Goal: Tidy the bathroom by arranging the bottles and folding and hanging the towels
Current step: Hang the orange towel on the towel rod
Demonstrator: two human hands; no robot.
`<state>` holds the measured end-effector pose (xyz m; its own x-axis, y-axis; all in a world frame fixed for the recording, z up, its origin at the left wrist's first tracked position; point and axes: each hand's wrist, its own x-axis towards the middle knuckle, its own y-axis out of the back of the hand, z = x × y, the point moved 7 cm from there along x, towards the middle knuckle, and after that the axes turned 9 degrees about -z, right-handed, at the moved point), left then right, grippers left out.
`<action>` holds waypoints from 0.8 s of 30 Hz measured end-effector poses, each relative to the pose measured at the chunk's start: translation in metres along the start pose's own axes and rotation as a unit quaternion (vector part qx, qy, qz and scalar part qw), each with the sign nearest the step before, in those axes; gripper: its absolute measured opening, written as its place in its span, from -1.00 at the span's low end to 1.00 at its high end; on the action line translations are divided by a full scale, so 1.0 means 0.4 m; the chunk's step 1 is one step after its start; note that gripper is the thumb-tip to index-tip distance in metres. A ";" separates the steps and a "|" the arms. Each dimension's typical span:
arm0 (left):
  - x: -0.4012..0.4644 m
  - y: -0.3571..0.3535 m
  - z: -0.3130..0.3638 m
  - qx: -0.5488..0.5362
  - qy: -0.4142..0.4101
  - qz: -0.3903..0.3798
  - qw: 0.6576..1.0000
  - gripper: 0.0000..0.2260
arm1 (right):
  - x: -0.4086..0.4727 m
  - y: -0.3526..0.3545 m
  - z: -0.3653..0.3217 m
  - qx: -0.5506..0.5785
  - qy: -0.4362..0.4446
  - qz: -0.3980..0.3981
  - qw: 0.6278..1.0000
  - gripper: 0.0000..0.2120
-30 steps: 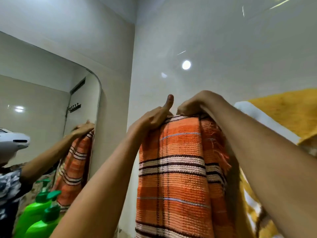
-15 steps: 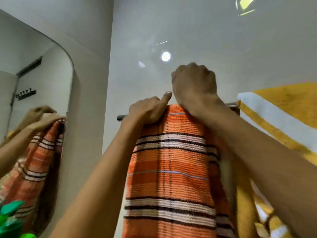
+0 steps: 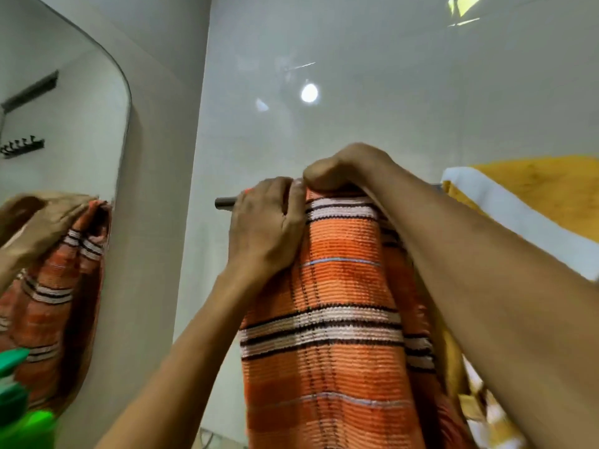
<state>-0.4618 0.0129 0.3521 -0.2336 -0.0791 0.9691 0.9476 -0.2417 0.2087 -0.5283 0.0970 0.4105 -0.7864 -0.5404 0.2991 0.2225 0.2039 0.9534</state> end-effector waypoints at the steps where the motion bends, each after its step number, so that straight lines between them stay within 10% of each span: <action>1: 0.013 -0.005 -0.005 0.000 0.006 -0.022 1.000 -0.57 | -0.001 0.001 0.001 -0.002 0.000 -0.008 1.000 -0.63; 7: 0.112 -0.049 -0.086 0.110 0.091 -0.146 0.979 -0.60 | -0.085 -0.019 -0.081 -0.113 0.006 0.290 0.950 -0.74; 12: 0.160 -0.090 -0.107 -0.011 0.117 -0.369 0.922 -0.79 | -0.084 -0.079 -0.074 -0.116 0.029 0.288 0.950 -0.47; 17: 0.130 0.016 -0.081 0.032 0.102 -0.066 0.992 -0.68 | 0.006 -0.016 -0.025 0.007 -0.015 0.081 0.997 -0.22; 21: 0.040 -0.016 -0.029 0.037 0.010 -0.096 0.995 -0.64 | 0.046 -0.013 0.004 0.033 -0.012 -0.023 0.999 -0.33; 24: 0.068 -0.024 -0.046 0.058 0.053 -0.126 0.989 -0.58 | 0.043 0.002 -0.012 -0.032 0.003 0.127 0.991 -0.45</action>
<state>-0.4811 -0.0048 0.3741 -0.4814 -0.1326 0.8664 0.8736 -0.1537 0.4618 -0.5388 0.0841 0.4165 -0.6969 -0.4835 0.5298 0.4495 0.2811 0.8479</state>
